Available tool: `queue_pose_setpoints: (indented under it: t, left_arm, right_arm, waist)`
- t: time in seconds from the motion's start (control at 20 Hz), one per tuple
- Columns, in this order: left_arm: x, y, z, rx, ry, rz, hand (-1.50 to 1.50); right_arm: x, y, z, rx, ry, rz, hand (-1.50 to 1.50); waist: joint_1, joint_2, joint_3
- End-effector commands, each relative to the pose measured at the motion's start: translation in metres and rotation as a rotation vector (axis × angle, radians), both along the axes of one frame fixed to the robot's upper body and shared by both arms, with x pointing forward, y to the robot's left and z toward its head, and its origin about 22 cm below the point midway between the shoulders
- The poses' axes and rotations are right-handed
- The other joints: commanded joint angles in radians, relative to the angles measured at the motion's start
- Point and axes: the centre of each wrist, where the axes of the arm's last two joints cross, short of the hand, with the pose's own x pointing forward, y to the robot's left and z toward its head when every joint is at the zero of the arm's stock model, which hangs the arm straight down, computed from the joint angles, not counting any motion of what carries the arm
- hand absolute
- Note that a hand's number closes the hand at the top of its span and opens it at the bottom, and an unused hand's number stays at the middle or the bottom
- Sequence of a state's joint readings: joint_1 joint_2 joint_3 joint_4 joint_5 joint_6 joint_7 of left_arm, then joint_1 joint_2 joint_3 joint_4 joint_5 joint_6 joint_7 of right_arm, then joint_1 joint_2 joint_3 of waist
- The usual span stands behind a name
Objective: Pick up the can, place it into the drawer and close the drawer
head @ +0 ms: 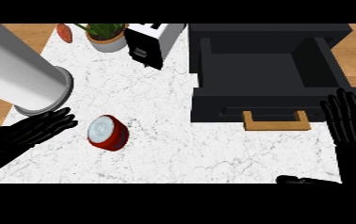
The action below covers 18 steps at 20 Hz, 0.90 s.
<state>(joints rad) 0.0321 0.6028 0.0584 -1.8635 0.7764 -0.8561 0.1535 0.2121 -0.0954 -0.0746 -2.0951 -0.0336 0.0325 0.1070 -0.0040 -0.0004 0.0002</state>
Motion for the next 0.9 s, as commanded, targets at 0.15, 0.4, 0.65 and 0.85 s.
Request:
queue_pose_setpoints:
  t: [0.15, 0.4, 0.65, 0.85]
  left_arm:
    - [0.005, -0.004, -0.016, 0.032, 0.025, 0.031, -1.5]
    - [0.034, -0.012, -0.03, 0.034, 0.037, 0.016, -1.5]
    - [0.031, -0.015, -0.05, 0.037, 0.033, 0.033, -1.5]
    - [0.039, -0.027, -0.072, 0.051, 0.043, 0.036, -1.5]
  right_arm:
    - [0.005, -0.003, -0.024, -0.003, 0.007, -0.017, -1.5]
    - [0.015, -0.024, -0.013, 0.003, -0.002, -0.015, -1.5]
    - [-0.002, -0.027, -0.016, -0.016, 0.026, 0.004, -1.5]
    - [-0.011, -0.033, -0.005, -0.009, 0.02, -0.006, -1.5]
  waist:
    - [0.003, 0.0, 0.0]
    - [0.001, 0.001, 0.0]
    - [0.0, 0.0, 0.0]
    - [-0.002, 0.001, -0.001]
